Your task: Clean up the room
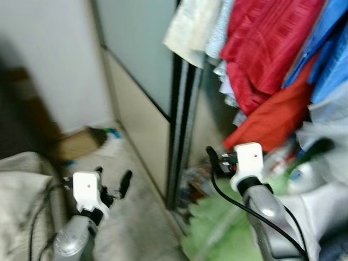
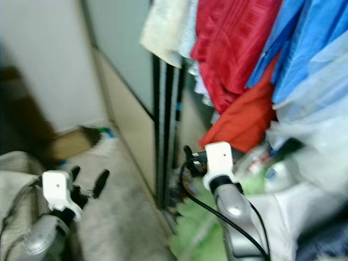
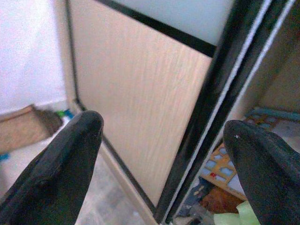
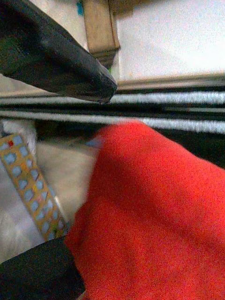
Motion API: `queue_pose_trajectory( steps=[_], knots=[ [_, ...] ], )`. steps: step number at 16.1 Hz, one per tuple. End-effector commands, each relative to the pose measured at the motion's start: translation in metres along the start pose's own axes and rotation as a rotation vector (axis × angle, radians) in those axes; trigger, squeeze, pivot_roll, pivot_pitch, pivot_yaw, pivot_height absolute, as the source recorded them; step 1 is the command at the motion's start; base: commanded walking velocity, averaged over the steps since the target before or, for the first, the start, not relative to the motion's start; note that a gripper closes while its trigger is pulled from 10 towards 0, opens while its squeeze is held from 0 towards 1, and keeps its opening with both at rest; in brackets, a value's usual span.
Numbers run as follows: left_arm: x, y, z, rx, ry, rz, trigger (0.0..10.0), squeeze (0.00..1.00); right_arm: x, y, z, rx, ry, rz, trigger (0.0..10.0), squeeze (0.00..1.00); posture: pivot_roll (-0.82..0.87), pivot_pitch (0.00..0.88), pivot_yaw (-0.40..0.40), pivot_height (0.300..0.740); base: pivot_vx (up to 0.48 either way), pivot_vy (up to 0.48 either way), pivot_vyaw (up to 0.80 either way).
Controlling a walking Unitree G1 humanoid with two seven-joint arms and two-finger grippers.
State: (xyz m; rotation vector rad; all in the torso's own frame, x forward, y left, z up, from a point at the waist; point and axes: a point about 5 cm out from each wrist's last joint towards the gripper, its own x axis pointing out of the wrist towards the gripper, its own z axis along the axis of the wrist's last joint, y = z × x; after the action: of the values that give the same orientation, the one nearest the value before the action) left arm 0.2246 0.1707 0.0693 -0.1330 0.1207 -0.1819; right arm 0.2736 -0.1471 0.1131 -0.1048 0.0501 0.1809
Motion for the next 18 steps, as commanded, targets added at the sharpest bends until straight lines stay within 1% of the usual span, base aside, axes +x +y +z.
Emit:
queue_pose_trajectory(
  steps=[1,2,3,4,5,7,8,9,11,12,14,16,17,18],
  knots=[
    [0.001,-0.002,0.002,0.000,-0.003,-0.016,10.0,0.00,0.001,-0.001,0.003,0.013,-0.014,0.001,10.0,0.00,-0.09,0.000,-0.058,0.740,0.000,0.000,0.80],
    [0.001,-0.002,0.001,0.002,-0.001,-0.014,10.0,0.00,0.000,-0.001,0.003,0.013,-0.012,0.000,10.0,0.00,-0.09,0.000,-0.058,0.740,0.000,0.000,0.64],
    [0.000,-0.001,0.001,0.008,0.005,-0.011,10.0,0.00,-0.002,0.000,-0.004,0.047,0.031,0.005,10.0,0.00,-0.09,0.000,-0.059,0.740,0.000,0.000,0.00],
    [0.000,-0.001,0.000,0.014,0.010,-0.006,10.0,0.00,-0.011,-0.001,-0.016,0.092,0.105,-0.003,10.0,0.00,-0.08,0.000,-0.059,0.740,0.000,0.000,0.00],
    [0.000,-0.001,0.000,0.014,0.012,-0.004,10.0,0.00,-0.018,-0.003,-0.022,0.088,0.131,-0.006,10.0,0.00,-0.08,0.000,-0.058,0.740,0.000,0.000,0.00],
    [0.001,0.000,0.000,0.013,0.018,-0.008,10.0,0.00,-0.032,-0.013,-0.028,0.034,0.151,-0.044,10.0,0.00,-0.09,0.000,-0.053,0.740,0.000,0.000,0.00],
    [0.001,0.000,-0.001,0.011,0.025,-0.011,10.0,0.00,-0.033,-0.015,-0.028,0.033,0.159,-0.051,10.0,0.00,-0.10,0.000,-0.050,0.740,0.000,0.000,0.00],
    [0.002,-0.001,-0.001,0.012,0.030,-0.019,10.0,0.00,-0.033,-0.014,-0.028,0.054,0.168,-0.051,10.0,0.00,-0.10,0.000,-0.047,0.740,0.000,0.000,0.00],
    [0.003,-0.002,-0.001,0.023,0.027,-0.025,10.0,0.00,-0.035,-0.011,-0.029,0.068,0.186,-0.019,10.0,0.00,-0.10,0.000,-0.044,0.740,0.000,0.000,0.00],
    [0.003,-0.002,0.000,0.029,0.022,-0.023,10.0,0.00,-0.038,-0.007,-0.029,0.056,0.189,0.016,10.0,0.00,-0.10,0.000,-0.045,0.740,0.000,0.000,0.00],
    [0.003,0.000,0.001,0.026,0.022,-0.011,10.0,0.00,-0.040,-0.007,-0.030,0.078,0.194,0.005,10.0,0.00,-0.10,0.000,-0.047,0.740,0.000,0.000,0.80],
    [-0.003,0.003,0.005,0.042,-0.001,0.016,10.0,0.00,-0.040,-0.009,-0.025,0.113,0.156,-0.002,10.0,0.00,-0.10,0.000,-0.045,0.740,0.000,0.000,0.00],
    [-0.014,0.007,0.006,0.048,-0.002,0.034,10.0,0.00,-0.044,-0.014,-0.022,0.129,0.131,-0.010,10.0,0.00,-0.10,0.000,-0.044,0.740,0.000,0.000,0.00],
    [-0.020,0.010,0.006,0.050,0.001,0.048,10.0,0.00,-0.047,-0.016,-0.022,0.126,0.133,-0.013,10.0,0.00,-0.10,0.000,-0.044,0.740,0.000,0.000,0.00]
  ],
)
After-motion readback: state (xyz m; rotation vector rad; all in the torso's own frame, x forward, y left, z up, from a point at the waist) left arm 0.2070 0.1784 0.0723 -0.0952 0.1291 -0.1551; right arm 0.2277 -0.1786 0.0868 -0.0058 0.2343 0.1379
